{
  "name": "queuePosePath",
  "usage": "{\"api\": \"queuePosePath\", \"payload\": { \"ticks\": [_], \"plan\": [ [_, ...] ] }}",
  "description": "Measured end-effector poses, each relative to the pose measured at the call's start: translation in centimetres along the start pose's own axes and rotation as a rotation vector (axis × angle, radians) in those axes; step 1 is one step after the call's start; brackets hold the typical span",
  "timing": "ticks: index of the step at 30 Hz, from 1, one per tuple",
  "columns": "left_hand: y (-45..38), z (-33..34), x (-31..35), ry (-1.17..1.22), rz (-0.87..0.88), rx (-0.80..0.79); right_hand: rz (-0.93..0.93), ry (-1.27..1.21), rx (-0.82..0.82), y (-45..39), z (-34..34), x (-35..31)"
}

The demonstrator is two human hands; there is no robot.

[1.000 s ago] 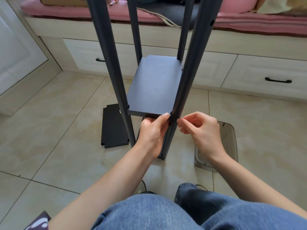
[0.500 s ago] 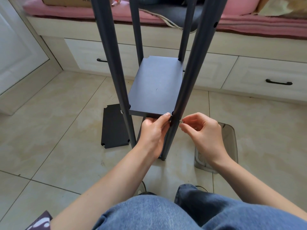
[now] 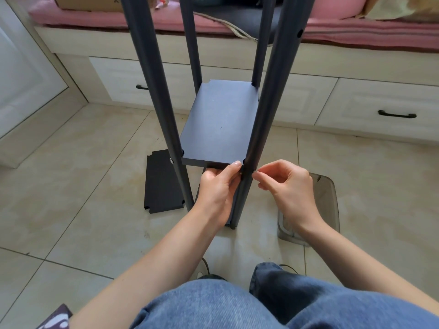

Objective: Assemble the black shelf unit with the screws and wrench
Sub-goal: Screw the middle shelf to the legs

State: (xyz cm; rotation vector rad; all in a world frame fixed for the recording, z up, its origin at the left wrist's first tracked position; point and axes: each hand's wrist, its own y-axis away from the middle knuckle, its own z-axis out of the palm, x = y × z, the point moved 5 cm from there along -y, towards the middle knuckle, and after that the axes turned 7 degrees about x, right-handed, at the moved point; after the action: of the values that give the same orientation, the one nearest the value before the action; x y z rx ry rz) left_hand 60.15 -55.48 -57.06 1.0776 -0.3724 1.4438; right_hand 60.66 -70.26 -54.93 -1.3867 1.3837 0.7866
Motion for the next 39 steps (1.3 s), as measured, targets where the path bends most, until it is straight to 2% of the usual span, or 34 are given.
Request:
{"api": "queuePosePath", "payload": {
  "ticks": [15, 39],
  "plan": [
    [-0.14, 0.04, -0.26, 0.05, 0.0, 0.001, -0.008, 0.0, -0.039, -0.17, -0.19, -0.1],
    [-0.22, -0.2, -0.52, -0.017, -0.024, 0.053, 0.031, -0.063, -0.085, -0.78, 0.17, 0.81]
  ]
}}
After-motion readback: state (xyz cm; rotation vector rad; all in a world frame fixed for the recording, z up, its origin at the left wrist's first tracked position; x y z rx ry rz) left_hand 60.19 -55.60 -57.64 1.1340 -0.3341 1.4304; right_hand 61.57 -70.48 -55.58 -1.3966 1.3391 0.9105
